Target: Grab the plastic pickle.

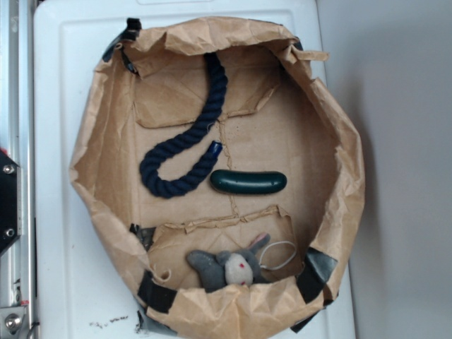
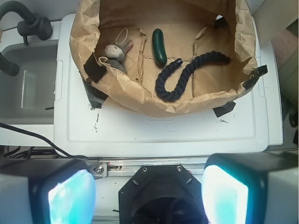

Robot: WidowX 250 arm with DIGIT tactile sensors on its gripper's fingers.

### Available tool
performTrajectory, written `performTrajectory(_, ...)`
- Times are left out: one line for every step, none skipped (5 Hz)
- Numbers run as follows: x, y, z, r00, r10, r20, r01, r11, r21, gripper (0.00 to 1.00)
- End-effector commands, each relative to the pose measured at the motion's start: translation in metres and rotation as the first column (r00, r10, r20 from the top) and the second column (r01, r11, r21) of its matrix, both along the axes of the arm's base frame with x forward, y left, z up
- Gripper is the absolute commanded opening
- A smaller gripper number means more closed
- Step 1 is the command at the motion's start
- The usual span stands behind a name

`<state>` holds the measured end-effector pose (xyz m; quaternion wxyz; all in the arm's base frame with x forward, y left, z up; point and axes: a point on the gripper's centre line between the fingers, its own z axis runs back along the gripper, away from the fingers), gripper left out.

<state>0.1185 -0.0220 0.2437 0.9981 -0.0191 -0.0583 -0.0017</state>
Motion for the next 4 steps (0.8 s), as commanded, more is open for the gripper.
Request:
performTrajectory(0.0,0.0,0.0,1.0,0.0,0.0,0.0,1.0,0.0,1.0)
performTrajectory(-0.039,0.006,0.011,0.999,0.008,0.033,-0.008,1.0,-0.009,1.0)
performTrajectory(-0.033,0.009,0.011,1.0,0.023,-0.01,-0.023,0.999,-0.03,1.0)
performTrajectory(-0.01,0.007,0.006,0.998,0.056,-0.024,-0.056,0.998,-0.017,1.0)
